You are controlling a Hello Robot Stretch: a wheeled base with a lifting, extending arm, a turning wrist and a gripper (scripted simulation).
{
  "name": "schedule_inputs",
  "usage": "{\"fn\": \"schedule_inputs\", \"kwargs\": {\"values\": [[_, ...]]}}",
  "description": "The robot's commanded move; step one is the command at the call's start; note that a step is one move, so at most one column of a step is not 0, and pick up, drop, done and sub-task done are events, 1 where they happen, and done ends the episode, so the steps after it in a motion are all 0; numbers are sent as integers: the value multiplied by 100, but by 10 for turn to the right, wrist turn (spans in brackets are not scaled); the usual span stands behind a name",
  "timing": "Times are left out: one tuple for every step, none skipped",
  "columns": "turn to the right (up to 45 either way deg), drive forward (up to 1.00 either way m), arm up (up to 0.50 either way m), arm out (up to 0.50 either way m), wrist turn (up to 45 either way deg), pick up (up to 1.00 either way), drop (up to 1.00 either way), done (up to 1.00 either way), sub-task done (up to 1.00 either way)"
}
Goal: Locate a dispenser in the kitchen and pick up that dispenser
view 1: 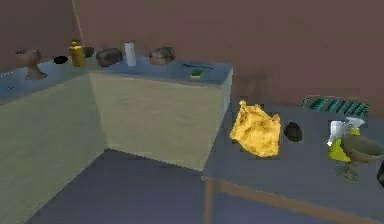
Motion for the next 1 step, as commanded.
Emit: {"fn": "schedule_inputs", "kwargs": {"values": [[450,0,0,0,0,0,0,0,0]]}}
